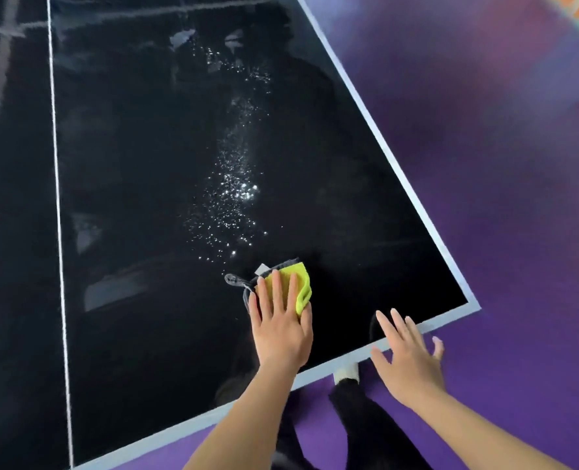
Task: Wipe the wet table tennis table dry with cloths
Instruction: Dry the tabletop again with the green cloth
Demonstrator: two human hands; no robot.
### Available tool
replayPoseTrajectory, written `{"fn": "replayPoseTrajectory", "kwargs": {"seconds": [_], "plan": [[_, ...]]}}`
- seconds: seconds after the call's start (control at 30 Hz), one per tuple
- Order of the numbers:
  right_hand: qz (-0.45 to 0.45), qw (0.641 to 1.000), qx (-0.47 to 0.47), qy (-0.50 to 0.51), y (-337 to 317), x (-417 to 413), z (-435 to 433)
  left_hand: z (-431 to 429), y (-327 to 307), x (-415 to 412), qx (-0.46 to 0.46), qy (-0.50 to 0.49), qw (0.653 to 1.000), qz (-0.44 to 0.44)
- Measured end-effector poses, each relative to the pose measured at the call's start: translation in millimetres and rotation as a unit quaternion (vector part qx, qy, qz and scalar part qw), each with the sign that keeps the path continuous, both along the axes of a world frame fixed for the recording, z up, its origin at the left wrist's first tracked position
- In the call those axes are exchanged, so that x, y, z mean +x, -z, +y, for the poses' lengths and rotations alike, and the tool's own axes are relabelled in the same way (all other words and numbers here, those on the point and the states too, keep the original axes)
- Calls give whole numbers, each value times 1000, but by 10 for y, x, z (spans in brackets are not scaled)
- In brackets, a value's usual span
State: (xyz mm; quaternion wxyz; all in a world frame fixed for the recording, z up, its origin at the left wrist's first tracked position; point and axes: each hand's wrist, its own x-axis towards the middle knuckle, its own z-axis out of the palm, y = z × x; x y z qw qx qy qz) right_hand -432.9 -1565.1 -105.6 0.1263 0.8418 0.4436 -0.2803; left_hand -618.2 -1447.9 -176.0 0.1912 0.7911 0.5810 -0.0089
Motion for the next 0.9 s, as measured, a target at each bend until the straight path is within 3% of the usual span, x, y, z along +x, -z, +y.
{"fn": "replayPoseTrajectory", "kwargs": {"seconds": [0.23, 0.33, 0.47, 0.53, 0.63, 0.7, 0.8, 0.9], "plan": [[70, 997, 19, 22, -55, 691, -186, 115, -134, 1458, -25, 127, 992, 1], [124, 988, 38, 87, -104, 919, -261, 80, -192, 2172, -38, 193, 981, 6], [206, 946, 96, 231, -127, 1435, -532, 44, -251, 3107, -111, 303, 946, -18], [252, 906, 114, 319, -136, 1748, -769, 27, -354, 3418, -200, 329, 923, -27], [286, 852, 150, 412, -157, 2131, -1090, -57, -644, 3587, -414, 185, 874, -173], [324, 823, 170, 434, -236, 2270, -1114, -136, -880, 3473, -498, 49, 824, -267], [460, 774, 208, 382, -480, 2288, -857, -257, -1148, 3082, -559, -123, 728, -378], [569, 756, 182, 266, -699, 2117, -447, -343, -1368, 2508, -556, -198, 696, -409]]}}
